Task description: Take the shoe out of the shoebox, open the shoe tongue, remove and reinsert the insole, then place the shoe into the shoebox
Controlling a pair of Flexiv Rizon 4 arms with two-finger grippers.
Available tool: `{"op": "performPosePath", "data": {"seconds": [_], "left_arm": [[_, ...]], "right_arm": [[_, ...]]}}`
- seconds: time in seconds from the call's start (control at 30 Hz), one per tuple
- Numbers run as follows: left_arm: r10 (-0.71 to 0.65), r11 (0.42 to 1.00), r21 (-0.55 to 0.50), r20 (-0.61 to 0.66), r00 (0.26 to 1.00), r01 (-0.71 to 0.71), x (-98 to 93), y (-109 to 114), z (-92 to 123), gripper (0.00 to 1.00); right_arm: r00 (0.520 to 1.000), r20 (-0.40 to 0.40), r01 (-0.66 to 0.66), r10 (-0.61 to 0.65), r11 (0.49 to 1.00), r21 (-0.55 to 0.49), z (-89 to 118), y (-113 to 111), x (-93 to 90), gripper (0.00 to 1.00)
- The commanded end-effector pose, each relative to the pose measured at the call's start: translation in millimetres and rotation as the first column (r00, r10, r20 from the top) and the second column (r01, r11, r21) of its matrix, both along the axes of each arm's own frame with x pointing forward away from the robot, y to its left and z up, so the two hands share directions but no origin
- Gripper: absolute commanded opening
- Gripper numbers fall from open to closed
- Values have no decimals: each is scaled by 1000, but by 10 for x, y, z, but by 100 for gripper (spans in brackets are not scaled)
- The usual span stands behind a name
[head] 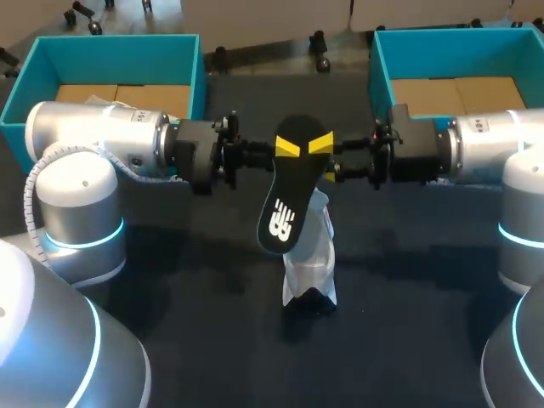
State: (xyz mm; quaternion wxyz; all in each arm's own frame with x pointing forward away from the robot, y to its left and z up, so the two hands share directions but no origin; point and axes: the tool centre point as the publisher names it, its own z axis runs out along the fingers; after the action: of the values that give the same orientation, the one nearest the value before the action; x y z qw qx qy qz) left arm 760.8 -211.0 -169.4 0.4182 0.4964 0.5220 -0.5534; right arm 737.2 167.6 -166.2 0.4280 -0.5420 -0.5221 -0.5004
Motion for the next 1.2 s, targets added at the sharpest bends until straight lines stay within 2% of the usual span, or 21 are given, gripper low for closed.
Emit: {"op": "performPosePath", "data": {"seconds": [0.03,0.17,0.27,0.3,0.33,0.37,0.47,0.6,0.73,0.8,0.83,1.2], "left_arm": [[-11,1000,16,-25,1000,11,-51,114,17,0],[-16,999,30,-64,998,17,-108,180,11,0],[-17,999,43,-88,996,20,-158,221,18,0],[-45,997,56,-56,997,49,-184,237,18,0],[-49,997,56,-74,996,54,-212,248,16,0],[-41,997,61,-87,995,47,-229,254,17,0],[-23,997,68,-122,992,32,-264,267,25,0],[-31,997,71,-138,990,41,-345,274,18,0],[-31,995,83,-178,984,47,-426,284,5,0],[-30,995,88,-197,980,49,-467,292,-14,0],[-30,994,96,-205,978,50,-492,297,-27,0],[-27,992,110,-227,974,53,-528,307,-43,0]], "right_arm": [[998,38,56,-55,997,-44,63,-165,-167,100],[994,91,69,-59,991,-111,77,-256,-164,100],[994,110,39,-14,973,-228,67,-311,-164,100],[993,115,32,-2,965,-262,63,-314,-161,100],[993,117,41,-4,947,-319,60,-320,-158,100],[983,181,41,30,925,-377,55,-335,-148,100],[984,169,20,63,893,-450,47,-338,-139,100],[961,229,-6,152,846,-534,34,-303,-156,100],[927,283,-32,244,806,-591,53,-269,-171,100],[934,245,-50,262,772,-633,36,-271,-169,100],[947,224,-37,233,767,-641,21,-295,-163,100],[947,224,-37,233,767,-641,21,-295,-163,100]]}}
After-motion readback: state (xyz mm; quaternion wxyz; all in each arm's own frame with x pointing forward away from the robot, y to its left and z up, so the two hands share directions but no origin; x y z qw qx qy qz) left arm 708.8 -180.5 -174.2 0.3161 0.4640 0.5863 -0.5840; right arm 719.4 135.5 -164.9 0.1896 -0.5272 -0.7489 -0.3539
